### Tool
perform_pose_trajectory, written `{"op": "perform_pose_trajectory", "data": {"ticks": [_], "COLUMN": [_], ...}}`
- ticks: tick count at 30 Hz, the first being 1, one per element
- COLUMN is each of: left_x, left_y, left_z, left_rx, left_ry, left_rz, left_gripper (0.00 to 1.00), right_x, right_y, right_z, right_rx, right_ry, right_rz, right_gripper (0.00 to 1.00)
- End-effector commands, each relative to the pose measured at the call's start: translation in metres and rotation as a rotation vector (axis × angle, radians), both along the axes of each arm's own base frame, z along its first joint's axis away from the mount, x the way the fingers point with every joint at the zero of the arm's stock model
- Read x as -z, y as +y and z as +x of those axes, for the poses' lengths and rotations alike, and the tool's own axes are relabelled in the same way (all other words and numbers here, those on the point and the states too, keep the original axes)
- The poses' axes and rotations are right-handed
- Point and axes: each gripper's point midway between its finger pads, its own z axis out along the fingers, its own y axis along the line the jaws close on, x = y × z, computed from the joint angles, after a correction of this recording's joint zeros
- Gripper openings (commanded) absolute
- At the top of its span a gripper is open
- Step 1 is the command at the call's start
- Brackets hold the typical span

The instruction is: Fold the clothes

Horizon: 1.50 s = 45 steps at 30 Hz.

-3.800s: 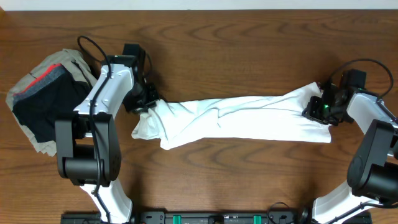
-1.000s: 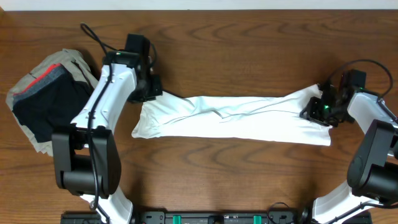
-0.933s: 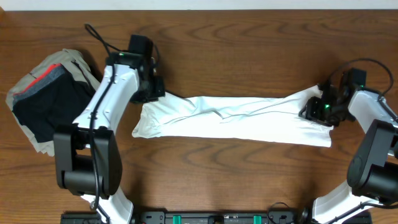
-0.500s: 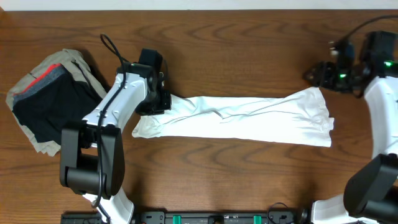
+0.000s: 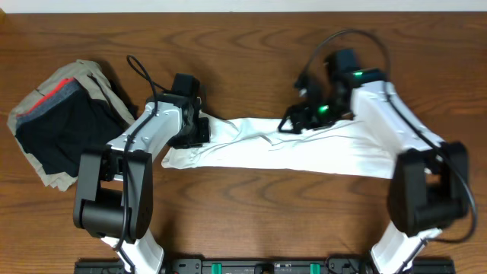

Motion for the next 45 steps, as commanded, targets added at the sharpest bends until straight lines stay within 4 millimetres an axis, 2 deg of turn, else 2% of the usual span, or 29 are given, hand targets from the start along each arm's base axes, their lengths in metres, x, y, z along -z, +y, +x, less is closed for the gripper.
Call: {"op": "perform_pose_trajectory", "data": {"ticks": [1, 3, 9, 12, 15, 17, 19, 20, 23, 28, 30, 35, 39, 42, 45], "left_x": [0.006, 0.006, 0.006, 0.006, 0.006, 0.006, 0.006, 0.006, 0.006, 0.006, 0.006, 0.006, 0.006, 0.006, 0.006], "left_y": [0.0, 0.0, 0.0, 0.0, 0.0, 0.0, 0.0, 0.0, 0.0, 0.0, 0.0, 0.0, 0.0, 0.0, 0.0], "left_z": [-0.003, -0.003, -0.004, -0.004, -0.005, -0.005, -0.005, -0.005, -0.005, -0.005, -0.005, -0.005, -0.005, -0.005, -0.005], "left_rx": [0.015, 0.016, 0.015, 0.015, 0.015, 0.016, 0.015, 0.016, 0.016, 0.016, 0.016, 0.016, 0.016, 0.016, 0.016], "left_ry": [0.017, 0.017, 0.018, 0.02, 0.024, 0.025, 0.024, 0.025, 0.025, 0.025, 0.025, 0.024, 0.024, 0.024, 0.025], "left_rz": [-0.001, -0.001, -0.002, -0.001, 0.0, 0.0, 0.0, 0.0, 0.0, 0.0, 0.0, 0.0, 0.0, 0.0, 0.0], "left_gripper": [0.08, 0.08, 0.08, 0.08, 0.08, 0.08, 0.08, 0.08, 0.08, 0.08, 0.08, 0.08, 0.08, 0.08, 0.08], "right_x": [0.017, 0.022, 0.016, 0.016, 0.016, 0.017, 0.017, 0.017, 0.021, 0.042, 0.039, 0.026, 0.023, 0.028, 0.024], "right_y": [0.018, 0.028, 0.051, 0.056, 0.062, 0.063, 0.063, 0.063, 0.058, 0.016, 0.01, 0.007, 0.005, -0.015, -0.02], "right_z": [-0.013, -0.017, -0.03, -0.034, -0.038, -0.039, -0.04, -0.04, -0.036, -0.012, -0.005, -0.001, 0.001, 0.015, 0.025], "right_rx": [-0.042, -0.06, -0.106, -0.115, -0.122, -0.127, -0.129, -0.129, -0.112, 0.007, 0.012, -0.018, -0.021, 0.093, 0.119], "right_ry": [0.055, 0.067, 0.087, 0.096, 0.101, 0.099, 0.1, 0.1, 0.093, 0.041, 0.029, 0.023, 0.015, 0.011, -0.006], "right_rz": [0.007, 0.016, 0.078, 0.074, 0.072, 0.069, 0.068, 0.068, 0.028, -0.196, -0.189, -0.146, -0.158, -0.269, -0.267], "right_gripper": [0.79, 0.78, 0.75, 0.7, 0.6, 0.45, 0.14, 0.02, 0.01, 0.01, 0.01, 0.01, 0.01, 0.01, 0.01]}}
